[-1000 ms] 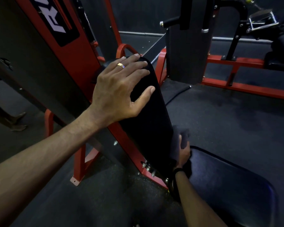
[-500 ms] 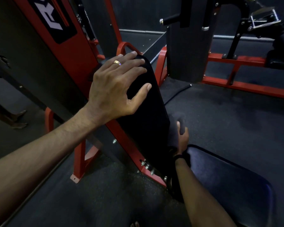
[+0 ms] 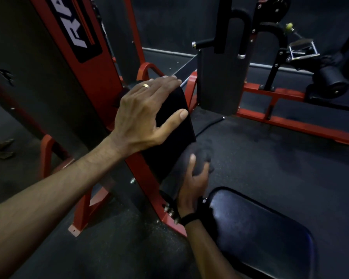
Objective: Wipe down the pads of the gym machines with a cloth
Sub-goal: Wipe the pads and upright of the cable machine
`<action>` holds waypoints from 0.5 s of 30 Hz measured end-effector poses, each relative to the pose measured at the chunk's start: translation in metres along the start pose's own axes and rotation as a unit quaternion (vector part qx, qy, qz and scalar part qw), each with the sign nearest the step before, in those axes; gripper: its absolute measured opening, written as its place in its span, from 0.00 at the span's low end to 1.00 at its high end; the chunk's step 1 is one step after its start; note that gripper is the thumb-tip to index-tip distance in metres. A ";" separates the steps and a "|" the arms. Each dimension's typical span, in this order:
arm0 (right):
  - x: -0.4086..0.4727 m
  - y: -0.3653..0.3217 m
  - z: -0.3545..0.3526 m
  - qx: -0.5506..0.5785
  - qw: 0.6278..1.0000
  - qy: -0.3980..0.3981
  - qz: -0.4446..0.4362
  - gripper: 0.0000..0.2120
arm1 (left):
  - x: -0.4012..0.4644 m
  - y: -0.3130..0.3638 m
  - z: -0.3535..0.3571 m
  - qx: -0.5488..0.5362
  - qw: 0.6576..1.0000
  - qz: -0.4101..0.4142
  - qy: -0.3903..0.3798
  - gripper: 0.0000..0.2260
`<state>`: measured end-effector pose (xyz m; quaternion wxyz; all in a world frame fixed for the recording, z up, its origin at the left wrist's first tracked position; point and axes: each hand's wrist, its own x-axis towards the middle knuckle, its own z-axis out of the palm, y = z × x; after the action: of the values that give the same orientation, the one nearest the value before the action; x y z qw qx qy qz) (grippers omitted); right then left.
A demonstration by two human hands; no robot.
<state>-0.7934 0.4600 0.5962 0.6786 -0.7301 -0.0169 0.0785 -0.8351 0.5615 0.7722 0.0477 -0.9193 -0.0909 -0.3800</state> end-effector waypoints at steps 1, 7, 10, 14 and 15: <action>0.003 -0.018 0.006 0.021 0.999 0.003 -0.034 0.13 | 0.000 -0.001 0.000 -0.009 1.000 -0.013 0.004 0.33; 0.009 -0.114 0.033 0.071 0.977 -0.028 -0.201 0.21 | 0.002 -0.002 -0.001 -0.080 0.994 -0.054 0.044 0.39; 0.010 -0.117 0.034 0.077 0.971 -0.024 -0.223 0.25 | 0.001 -0.003 -0.002 -0.093 0.993 -0.059 0.052 0.39; 0.010 -0.115 0.035 0.075 0.974 -0.012 -0.213 0.27 | 0.003 -0.003 -0.003 -0.102 0.992 -0.058 0.037 0.38; 0.009 -0.118 0.034 0.071 0.974 -0.013 -0.213 0.27 | 0.002 -0.003 -0.004 -0.109 0.991 -0.066 0.035 0.39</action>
<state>-0.7798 0.5040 0.7102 0.7293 -0.6589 -0.1750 -0.0576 -0.8371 0.5641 0.7766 -0.0742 -0.8971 -0.1074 -0.4220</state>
